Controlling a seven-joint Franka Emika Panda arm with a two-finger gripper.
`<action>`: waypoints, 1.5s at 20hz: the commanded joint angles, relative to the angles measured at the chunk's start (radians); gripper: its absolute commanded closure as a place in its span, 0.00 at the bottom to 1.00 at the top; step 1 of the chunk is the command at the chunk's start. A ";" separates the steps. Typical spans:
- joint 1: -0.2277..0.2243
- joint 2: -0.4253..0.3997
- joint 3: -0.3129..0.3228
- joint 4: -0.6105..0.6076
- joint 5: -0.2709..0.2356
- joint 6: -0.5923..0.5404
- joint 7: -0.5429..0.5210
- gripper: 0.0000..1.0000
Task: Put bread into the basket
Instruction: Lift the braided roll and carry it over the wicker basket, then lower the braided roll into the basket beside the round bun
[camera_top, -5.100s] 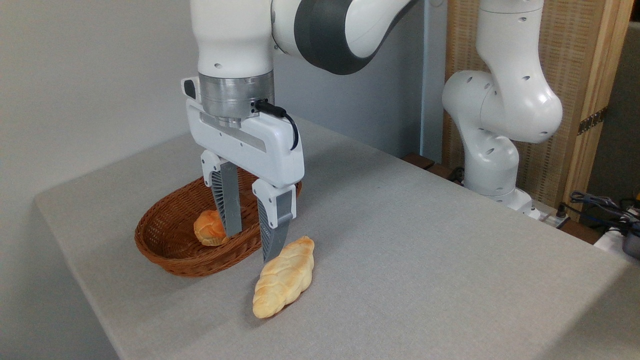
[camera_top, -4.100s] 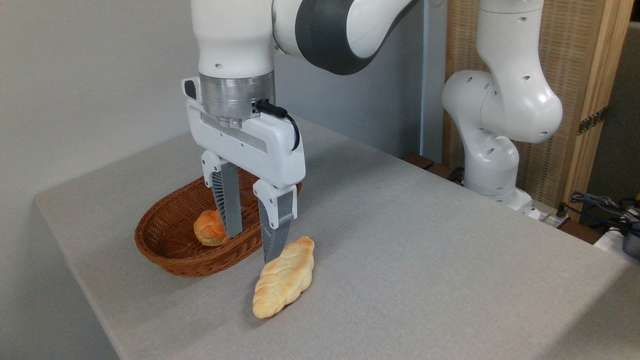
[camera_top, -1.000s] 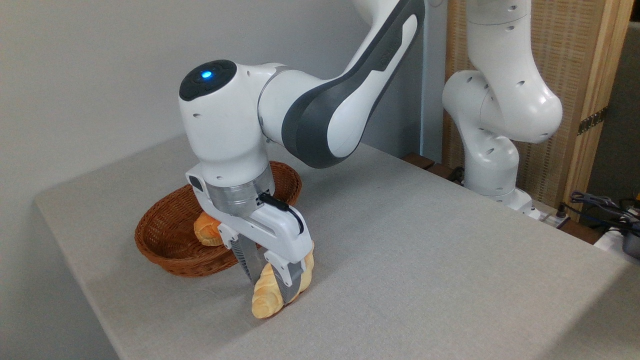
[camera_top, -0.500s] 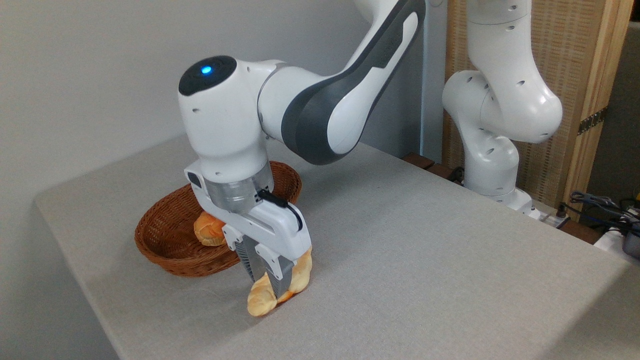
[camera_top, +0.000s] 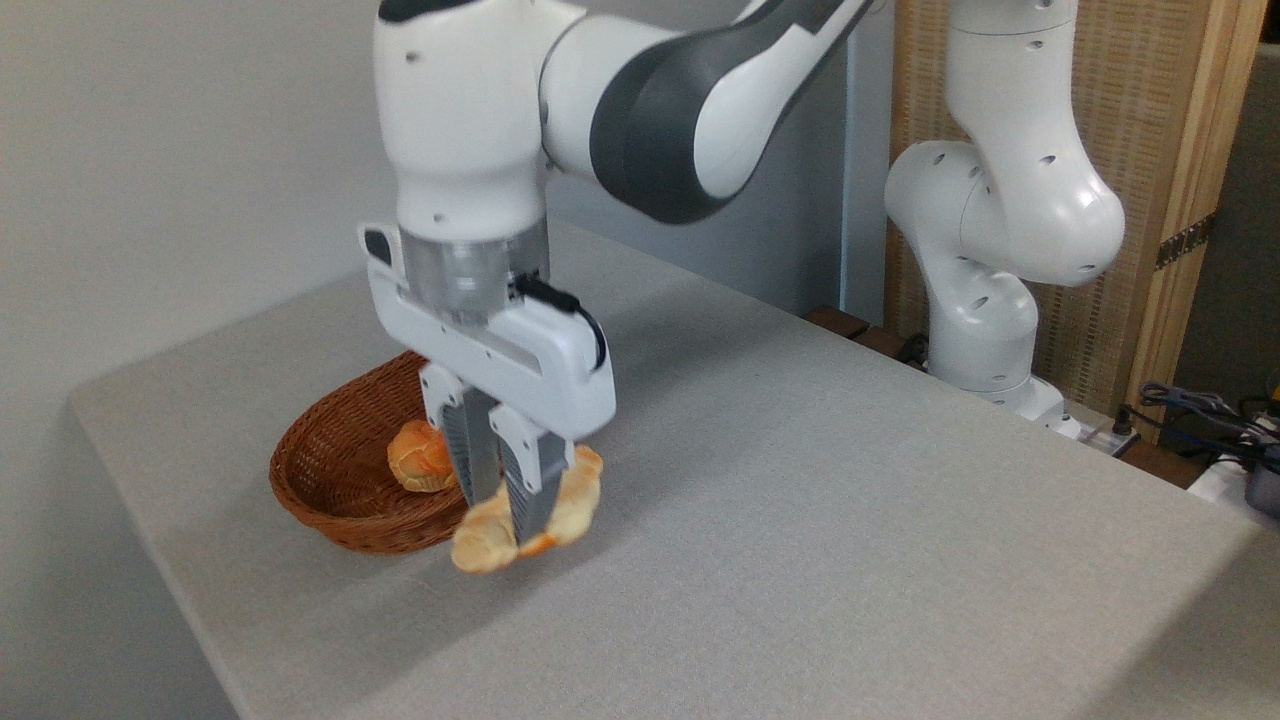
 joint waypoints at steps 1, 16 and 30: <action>-0.015 -0.029 -0.019 0.022 -0.081 -0.008 0.019 0.55; -0.017 0.049 -0.342 0.036 -0.078 0.085 -0.138 0.00; -0.015 0.074 -0.344 0.036 -0.076 0.127 -0.138 0.00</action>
